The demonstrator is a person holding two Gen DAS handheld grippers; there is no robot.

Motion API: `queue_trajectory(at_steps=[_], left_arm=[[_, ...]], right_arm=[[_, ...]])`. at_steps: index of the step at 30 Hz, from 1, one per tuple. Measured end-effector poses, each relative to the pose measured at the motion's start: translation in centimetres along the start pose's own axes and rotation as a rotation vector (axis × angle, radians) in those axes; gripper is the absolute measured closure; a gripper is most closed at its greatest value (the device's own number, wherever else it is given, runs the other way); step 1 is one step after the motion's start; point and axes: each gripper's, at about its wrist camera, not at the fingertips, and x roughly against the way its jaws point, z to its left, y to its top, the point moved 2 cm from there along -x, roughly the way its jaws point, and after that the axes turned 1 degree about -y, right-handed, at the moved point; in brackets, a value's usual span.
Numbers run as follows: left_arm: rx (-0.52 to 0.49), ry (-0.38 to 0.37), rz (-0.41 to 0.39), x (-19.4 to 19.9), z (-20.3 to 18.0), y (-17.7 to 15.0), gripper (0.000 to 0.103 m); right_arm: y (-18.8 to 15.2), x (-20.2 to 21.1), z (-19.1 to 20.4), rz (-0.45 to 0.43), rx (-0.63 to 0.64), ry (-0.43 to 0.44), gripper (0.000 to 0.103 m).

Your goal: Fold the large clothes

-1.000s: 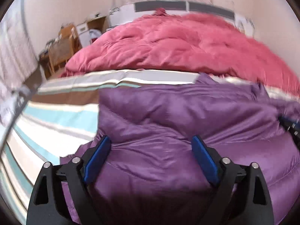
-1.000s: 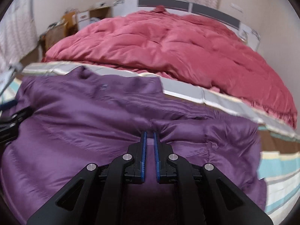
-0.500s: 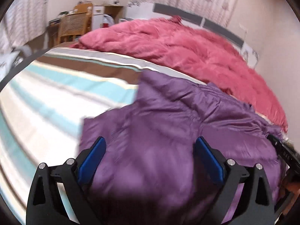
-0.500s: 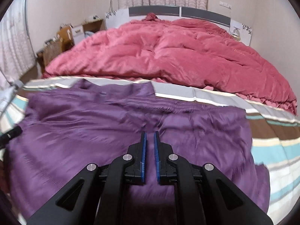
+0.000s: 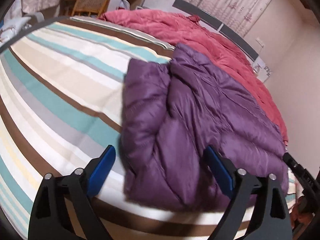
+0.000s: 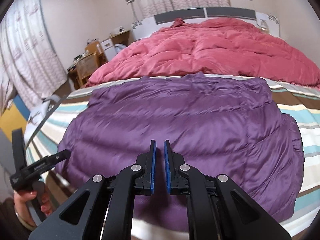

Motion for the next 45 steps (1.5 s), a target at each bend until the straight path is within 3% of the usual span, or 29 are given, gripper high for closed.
queue_trajectory(at_steps=[5,9,15,22,26,30,32,37,45], left_arm=[[-0.027,-0.037,0.038,-1.3,-1.0,0.9,0.014],[0.063,-0.094,0.027,-1.4,-0.9,0.9,0.014],[0.093,-0.140,-0.003,-1.6,-1.3,0.0,0.017],[0.193,-0.190,-0.025,-1.4,0.1,-0.5,0.037],[0.205,-0.198,-0.019,-2.0,0.0,-0.1,0.039],[0.274,-0.252,0.005,-2.6,0.1,-0.4,0.055],[0.281,-0.261,0.002,-2.8,0.3,-0.6,0.058],[0.207,-0.227,-0.054,-1.8,-1.0,-0.4,0.077],[0.044,-0.217,-0.210,2.6,-5.1,0.3,0.083]], right_arm=[[-0.3,-1.1,1.3,0.041,0.048,-0.022,0.095],[-0.8,-4.2,0.7,0.134,0.038,-0.040,0.095],[-1.9,-5.9,0.6,0.148,0.056,-0.062,0.095],[-2.3,-5.7,0.4,0.139,0.042,-0.054,0.095],[-2.2,-5.6,0.3,0.144,0.028,-0.047,0.095],[-2.2,-5.6,0.2,0.139,0.026,-0.047,0.095],[-2.2,-5.6,0.3,0.139,0.025,-0.048,0.095],[-2.2,-5.7,0.4,0.136,0.042,-0.063,0.095],[-2.5,-5.9,1.1,0.122,0.088,-0.111,0.095]])
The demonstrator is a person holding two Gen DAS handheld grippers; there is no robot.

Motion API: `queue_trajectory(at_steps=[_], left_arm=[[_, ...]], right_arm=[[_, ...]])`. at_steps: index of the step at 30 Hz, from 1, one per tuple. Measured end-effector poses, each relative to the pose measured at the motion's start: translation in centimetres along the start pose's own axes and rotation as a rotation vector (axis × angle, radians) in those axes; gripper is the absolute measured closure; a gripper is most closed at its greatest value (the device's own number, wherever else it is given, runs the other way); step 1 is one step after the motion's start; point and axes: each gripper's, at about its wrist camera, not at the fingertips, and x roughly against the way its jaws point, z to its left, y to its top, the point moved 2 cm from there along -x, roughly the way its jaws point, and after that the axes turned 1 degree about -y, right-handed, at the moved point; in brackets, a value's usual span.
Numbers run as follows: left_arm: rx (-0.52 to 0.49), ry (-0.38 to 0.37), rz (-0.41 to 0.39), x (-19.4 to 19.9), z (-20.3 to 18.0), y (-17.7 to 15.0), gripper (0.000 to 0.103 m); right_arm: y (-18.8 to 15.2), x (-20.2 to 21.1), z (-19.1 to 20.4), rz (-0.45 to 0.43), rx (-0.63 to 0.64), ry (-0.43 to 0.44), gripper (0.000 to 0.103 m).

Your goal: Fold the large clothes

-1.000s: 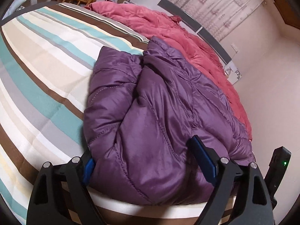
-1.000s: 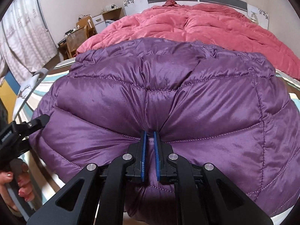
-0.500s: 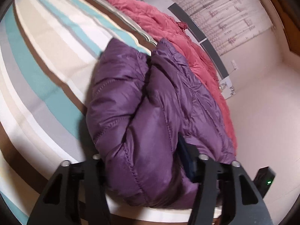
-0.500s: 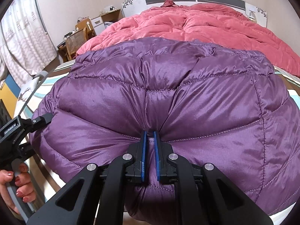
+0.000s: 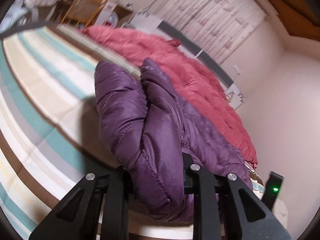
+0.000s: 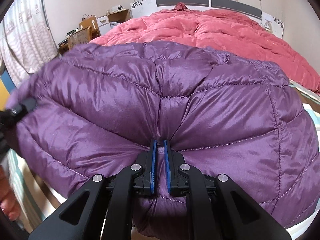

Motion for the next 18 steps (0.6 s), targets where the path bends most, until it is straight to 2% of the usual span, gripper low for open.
queue_trajectory(at_steps=[7,18], left_arm=[[-0.145,-0.043,-0.052,2.2,-4.2,1.1,0.083],[-0.261,-0.054,-0.073,3.5,-7.8,0.8,0.083]], right_arm=[[0.1,0.0,-0.2,-0.001,-0.006,0.004,0.095],[0.1,0.1,-0.3,-0.003,-0.015,0.011,0.095]])
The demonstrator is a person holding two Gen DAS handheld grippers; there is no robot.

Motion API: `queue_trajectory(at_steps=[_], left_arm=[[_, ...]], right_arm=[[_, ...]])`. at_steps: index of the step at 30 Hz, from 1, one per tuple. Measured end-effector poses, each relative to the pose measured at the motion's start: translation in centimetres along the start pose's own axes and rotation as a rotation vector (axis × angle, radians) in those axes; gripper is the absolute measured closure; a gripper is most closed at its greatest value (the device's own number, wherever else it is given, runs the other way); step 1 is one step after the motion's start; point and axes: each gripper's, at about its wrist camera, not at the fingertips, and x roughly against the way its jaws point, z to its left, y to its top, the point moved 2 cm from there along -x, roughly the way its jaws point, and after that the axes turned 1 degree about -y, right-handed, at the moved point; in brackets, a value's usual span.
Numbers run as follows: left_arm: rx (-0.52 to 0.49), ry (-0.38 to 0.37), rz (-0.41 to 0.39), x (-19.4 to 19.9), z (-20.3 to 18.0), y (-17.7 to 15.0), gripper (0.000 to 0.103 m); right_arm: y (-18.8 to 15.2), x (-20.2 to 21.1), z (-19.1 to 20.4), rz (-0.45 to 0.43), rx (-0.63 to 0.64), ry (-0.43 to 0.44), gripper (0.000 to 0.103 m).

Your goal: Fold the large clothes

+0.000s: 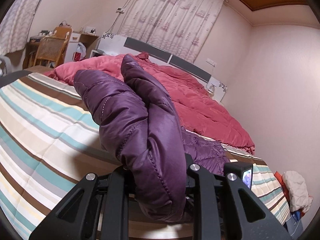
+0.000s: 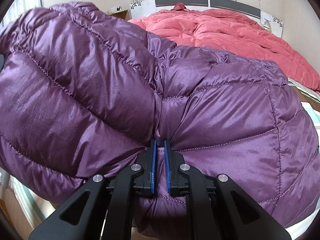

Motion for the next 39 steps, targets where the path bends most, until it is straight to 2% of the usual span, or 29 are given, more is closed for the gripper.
queue_trajectory(at_steps=[5,8,15,19,28,34,39], left_arm=[[-0.015,0.014,-0.006,0.3,-0.8,0.3,0.083],[-0.031,0.036,-0.008,0.4,-1.0,0.7,0.083],[-0.117,0.064,-0.020,0.5,-4.0,0.8,0.083],[-0.185,0.081,-0.023,0.4,-6.0,0.9,0.083],[-0.390,0.130,-0.013,-0.5,-11.2,0.5,0.080],[-0.501,0.098,0.010,-1.9,-15.3,-0.1,0.078],[-0.570,0.056,0.053,-3.7,-18.5,-1.3,0.077]], right_arm=[[0.1,1.2,-1.1,-0.014,-0.049,0.053,0.095],[-0.1,3.4,-2.7,-0.060,-0.110,0.067,0.095],[-1.7,7.7,-7.9,-0.128,-0.204,-0.064,0.095],[-3.5,8.9,-11.7,-0.132,-0.320,-0.085,0.095],[-6.0,10.7,-16.8,-0.168,-0.469,-0.116,0.095],[-7.0,12.0,-19.4,-0.183,-0.511,-0.187,0.095],[-8.2,12.9,-21.5,-0.193,-0.560,-0.206,0.095]])
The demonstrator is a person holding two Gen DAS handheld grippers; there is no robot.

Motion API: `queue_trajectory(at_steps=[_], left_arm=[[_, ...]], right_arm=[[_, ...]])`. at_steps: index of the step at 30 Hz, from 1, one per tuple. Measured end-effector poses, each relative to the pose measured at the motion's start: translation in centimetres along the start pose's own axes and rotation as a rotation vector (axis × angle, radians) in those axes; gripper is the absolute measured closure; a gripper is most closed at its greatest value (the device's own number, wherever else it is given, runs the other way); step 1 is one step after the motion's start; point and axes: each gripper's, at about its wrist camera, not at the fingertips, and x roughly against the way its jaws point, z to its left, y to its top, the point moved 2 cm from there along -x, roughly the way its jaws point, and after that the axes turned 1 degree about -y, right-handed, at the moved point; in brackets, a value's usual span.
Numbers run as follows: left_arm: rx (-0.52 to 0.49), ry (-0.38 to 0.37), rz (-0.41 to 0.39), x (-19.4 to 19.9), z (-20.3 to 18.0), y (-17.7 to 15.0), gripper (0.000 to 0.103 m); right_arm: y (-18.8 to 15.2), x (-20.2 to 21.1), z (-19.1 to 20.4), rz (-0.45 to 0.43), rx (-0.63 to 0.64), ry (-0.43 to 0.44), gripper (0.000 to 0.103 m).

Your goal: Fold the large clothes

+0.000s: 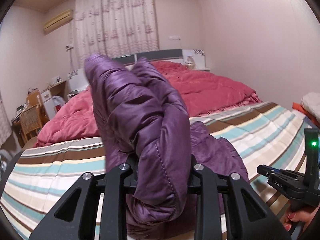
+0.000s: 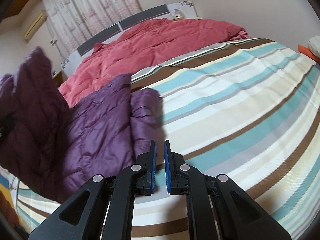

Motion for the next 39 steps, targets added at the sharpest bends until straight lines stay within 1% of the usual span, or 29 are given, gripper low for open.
queue_trajectory(at_steps=[2,4,7,10,16,19,20,22,24,27,29,30,31,32,33,34,36,38,39], left_arm=[[-0.043,-0.019,0.017,-0.7,-1.6,0.0,0.077],[-0.061,-0.039,0.038,-1.4,-2.8,-0.1,0.077],[-0.093,-0.062,0.075,-2.4,-4.7,-0.7,0.077],[-0.149,-0.080,0.104,-3.2,-6.7,-1.6,0.077],[-0.245,-0.099,0.159,-4.1,-9.7,-3.5,0.072],[-0.267,-0.121,0.181,-4.4,-10.5,-4.3,0.070],[-0.277,-0.138,0.186,-4.5,-10.8,-4.6,0.067],[-0.295,-0.179,0.189,-4.2,-11.2,-4.7,0.054],[-0.276,-0.227,0.183,-3.3,-10.9,-4.2,0.045],[-0.196,-0.292,0.160,-1.0,-9.6,-3.0,0.038],[-0.116,-0.347,0.120,1.4,-7.9,-1.9,0.030],[-0.087,-0.367,0.098,2.3,-7.2,-1.6,0.024],[-0.053,-0.383,0.065,3.6,-6.1,-1.3,0.021],[-0.037,-0.381,0.045,4.2,-5.3,-1.1,0.020],[-0.016,-0.360,0.020,5.0,-3.9,-0.9,0.020],[0.007,-0.324,0.001,5.3,-2.4,-0.7,0.020],[0.054,-0.226,-0.015,4.9,1.0,-0.6,0.020],[0.103,-0.112,0.011,3.4,4.0,-0.9,0.021],[0.124,-0.078,0.024,2.6,5.3,-1.0,0.021]], right_arm=[[0.2,0.0,-0.8,-0.003,-0.018,-0.002,0.095],[0.3,0.1,-1.3,-0.003,-0.030,-0.003,0.095],[0.2,0.3,-2.3,-0.004,-0.051,-0.004,0.095],[0.0,0.6,-2.9,-0.003,-0.065,-0.005,0.095],[-0.3,0.8,-4.3,0.001,-0.095,-0.024,0.095],[-0.4,0.8,-4.7,0.005,-0.105,-0.024,0.095],[-0.5,0.7,-4.6,0.007,-0.103,-0.024,0.095],[-0.6,0.8,-4.6,0.009,-0.103,-0.023,0.095],[-0.6,0.9,-4.6,0.008,-0.101,-0.020,0.095],[-0.6,1.1,-4.4,0.007,-0.098,-0.013,0.095],[-0.5,1.2,-4.2,0.004,-0.094,0.002,0.095],[-0.5,1.4,-3.9,0.002,-0.088,0.010,0.095],[-0.4,1.5,-3.6,-0.002,-0.080,0.019,0.095],[-0.3,1.7,-3.3,-0.006,-0.073,0.024,0.095],[-0.2,1.9,-2.9,-0.011,-0.064,0.028,0.095],[0.0,2.2,-2.4,-0.019,-0.052,0.040,0.095],[0.5,2.7,-1.4,-0.029,-0.032,0.061,0.095],[1.2,3.1,-0.1,-0.039,-0.007,0.087,0.095],[1.5,3.4,0.7,-0.047,0.009,0.097,0.095]])
